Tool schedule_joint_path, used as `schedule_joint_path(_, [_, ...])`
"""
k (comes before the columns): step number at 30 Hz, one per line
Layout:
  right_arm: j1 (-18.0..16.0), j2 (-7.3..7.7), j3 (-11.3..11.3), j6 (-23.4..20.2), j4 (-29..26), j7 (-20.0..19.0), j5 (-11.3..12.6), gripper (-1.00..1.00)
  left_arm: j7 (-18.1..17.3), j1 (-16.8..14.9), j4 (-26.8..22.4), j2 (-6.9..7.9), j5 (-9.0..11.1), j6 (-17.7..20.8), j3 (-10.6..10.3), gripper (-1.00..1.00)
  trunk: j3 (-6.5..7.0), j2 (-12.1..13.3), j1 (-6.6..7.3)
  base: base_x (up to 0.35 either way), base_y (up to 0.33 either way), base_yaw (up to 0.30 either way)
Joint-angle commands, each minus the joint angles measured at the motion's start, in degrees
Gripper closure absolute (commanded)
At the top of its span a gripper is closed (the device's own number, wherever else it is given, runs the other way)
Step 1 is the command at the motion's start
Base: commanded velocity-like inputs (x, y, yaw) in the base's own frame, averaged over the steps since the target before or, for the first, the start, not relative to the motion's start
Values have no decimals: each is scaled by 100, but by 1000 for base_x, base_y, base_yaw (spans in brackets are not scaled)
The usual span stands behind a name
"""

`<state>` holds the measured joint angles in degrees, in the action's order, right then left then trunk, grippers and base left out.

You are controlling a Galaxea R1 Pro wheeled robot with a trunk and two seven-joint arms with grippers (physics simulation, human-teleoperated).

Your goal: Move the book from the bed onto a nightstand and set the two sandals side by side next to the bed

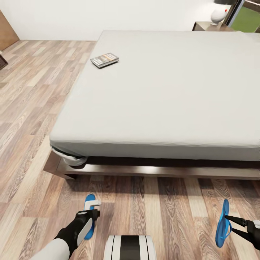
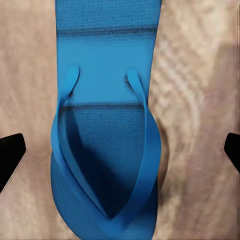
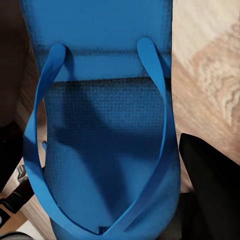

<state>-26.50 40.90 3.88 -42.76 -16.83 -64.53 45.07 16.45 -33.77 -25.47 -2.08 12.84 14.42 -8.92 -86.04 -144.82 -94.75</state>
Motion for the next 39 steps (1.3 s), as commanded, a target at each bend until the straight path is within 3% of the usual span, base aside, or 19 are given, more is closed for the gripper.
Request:
schedule_joint_path(1, [-1,5,43,-31,4,-6,47,100,51,-1,-11,6,59,26,-48,-100,19,0,3,0,0,0])
schedule_joint_path(12, [-4,5,43,-31,5,-2,46,100,-2,-2,-11,7,79,33,-48,-100,263,15,32,0,0,0])
schedule_joint_path(13, [-4,5,43,-31,6,0,46,100,-103,-3,-11,56,89,34,-46,-100,285,16,34,0,0,0])
schedule_joint_path(16, [0,5,43,-31,11,2,46,100,-1020,-1,-31,384,155,34,-36,-100,285,16,34,0,0,0])
schedule_joint_path(17, [-2,5,43,-31,12,2,46,100,-1729,-3,-35,610,230,34,-28,-100,285,16,34,0,0,0])
schedule_joint_path(19, [-2,5,43,-29,12,2,46,100,-2798,-3,-36,952,435,34,13,-100,285,16,34,0,0,0])
schedule_joint_path(20, [-3,5,43,-7,13,4,46,100,-3582,-1,-37,1176,681,34,60,-100,285,16,34,0,0,0])
schedule_joint_path(21, [-3,-8,45,20,13,24,36,100,-4431,-1,-37,1410,1058,34,105,-100,285,16,34,0,0,0])
schedule_joint_path(22, [-2,-19,48,31,15,39,28,100,-4814,-1,-37,1535,1303,34,116,-100,285,16,34,0,0,0])
schedule_joint_path(24, [-2,-33,51,48,53,83,3,100,-5122,1,-37,1645,1576,34,125,-100,285,16,34,0,0,0])
schedule_joint_path(27, [-4,-37,89,61,65,239,-18,100,-5208,2,-37,1674,1660,34,129,-100,285,16,34,0,0,0])
schedule_joint_path(30, [-4,-38,127,539,1,1260,-94,100,-5230,-1,-37,1673,1690,34,128,-100,285,16,34,0,0,0])
schedule_joint_path(32, [-4,-38,135,836,-240,1956,-331,100,-5231,-3,-37,1664,1693,34,123,-100,285,16,34,0,0,0])
schedule_joint_path(33, [-4,-39,137,936,-524,2435,-649,100,-5233,0,-37,1661,1695,34,121,-100,285,16,34,0,0,0])
schedule_joint_path(35, [-4,-39,137,998,-862,2950,-1125,100,-5237,1,-37,1659,1695,34,122,-100,285,16,34,0,0,0])
schedule_joint_path(36, [-4,-45,135,1024,-1087,3284,-1499,100,-5239,0,-37,1659,1696,34,122,-100,285,16,34,0,0,0])
schedule_joint_path(39, [-4,-191,135,1070,-1367,3766,-2045,100,-5240,1,-37,1658,1696,34,121,-100,285,16,34,0,0,0])
